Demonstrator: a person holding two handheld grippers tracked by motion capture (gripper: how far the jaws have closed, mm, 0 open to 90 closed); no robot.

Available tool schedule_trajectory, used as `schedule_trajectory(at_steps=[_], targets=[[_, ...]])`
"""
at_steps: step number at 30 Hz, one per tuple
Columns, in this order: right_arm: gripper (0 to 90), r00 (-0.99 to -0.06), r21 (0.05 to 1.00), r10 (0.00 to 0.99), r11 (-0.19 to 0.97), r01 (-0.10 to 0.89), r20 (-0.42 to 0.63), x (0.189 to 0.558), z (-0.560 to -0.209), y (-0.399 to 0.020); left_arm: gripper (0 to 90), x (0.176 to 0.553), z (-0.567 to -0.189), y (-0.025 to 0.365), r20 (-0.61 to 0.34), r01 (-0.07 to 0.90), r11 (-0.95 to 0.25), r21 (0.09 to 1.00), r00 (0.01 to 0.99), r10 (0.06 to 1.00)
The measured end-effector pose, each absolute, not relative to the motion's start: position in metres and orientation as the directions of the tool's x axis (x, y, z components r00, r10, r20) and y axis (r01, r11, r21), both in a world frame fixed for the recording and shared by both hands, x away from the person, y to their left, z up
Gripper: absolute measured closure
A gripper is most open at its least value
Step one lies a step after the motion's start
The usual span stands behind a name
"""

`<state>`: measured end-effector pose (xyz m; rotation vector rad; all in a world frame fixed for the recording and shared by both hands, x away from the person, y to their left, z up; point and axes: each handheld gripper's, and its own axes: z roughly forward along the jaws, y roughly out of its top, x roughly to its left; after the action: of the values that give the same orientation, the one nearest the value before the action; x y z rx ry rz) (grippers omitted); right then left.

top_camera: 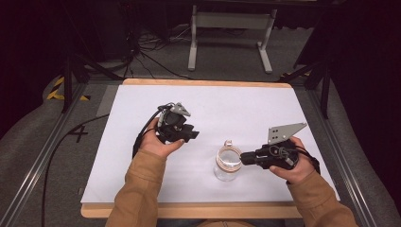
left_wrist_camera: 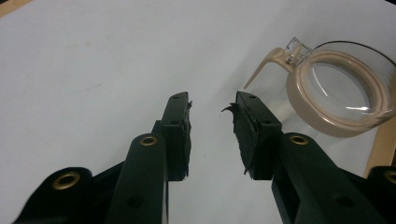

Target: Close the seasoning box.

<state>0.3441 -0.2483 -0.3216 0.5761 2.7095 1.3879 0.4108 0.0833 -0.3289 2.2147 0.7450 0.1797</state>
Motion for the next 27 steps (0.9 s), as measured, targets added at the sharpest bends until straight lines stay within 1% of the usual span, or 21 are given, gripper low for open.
schedule_trajectory(at_steps=[5, 8, 14, 16, 21, 26, 27], targets=[[78.3, -0.916, 0.841, 0.384, 0.453, 0.295, 0.115, 0.354, -0.31, -0.258, 66.1, 0.404, -0.329, 0.098, -0.104, 0.476, -0.504, 0.721, 0.793, 0.601], [75.8, -0.907, 0.849, 0.406, 0.435, 0.299, 0.111, 0.361, -0.307, -0.263, 66.1, 0.401, -0.329, 0.107, -0.109, 0.488, -0.491, 0.722, 0.78, 0.616], [74.3, -0.87, 0.865, 0.479, 0.381, 0.327, 0.118, 0.377, -0.306, -0.283, 65.9, 0.399, -0.33, 0.117, -0.113, 0.503, -0.47, 0.725, 0.761, 0.639], [73.6, -0.864, 0.866, 0.489, 0.374, 0.333, 0.121, 0.38, -0.306, -0.286, 65.6, 0.399, -0.331, 0.118, -0.118, 0.509, -0.464, 0.725, 0.756, 0.644], [68.4, -0.823, 0.87, 0.559, 0.351, 0.345, 0.101, 0.391, -0.313, -0.303, 64.6, 0.402, -0.335, 0.12, -0.12, 0.517, -0.459, 0.723, 0.747, 0.654], [60.9, -0.779, 0.867, 0.621, 0.334, 0.369, 0.092, 0.404, -0.326, -0.316, 64.0, 0.407, -0.34, 0.123, -0.116, 0.523, -0.46, 0.717, 0.74, 0.662], [59.3, -0.768, 0.866, 0.634, 0.328, 0.377, 0.094, 0.407, -0.329, -0.319, 63.8, 0.407, -0.342, 0.123, -0.128, 0.535, -0.45, 0.715, 0.734, 0.667]])
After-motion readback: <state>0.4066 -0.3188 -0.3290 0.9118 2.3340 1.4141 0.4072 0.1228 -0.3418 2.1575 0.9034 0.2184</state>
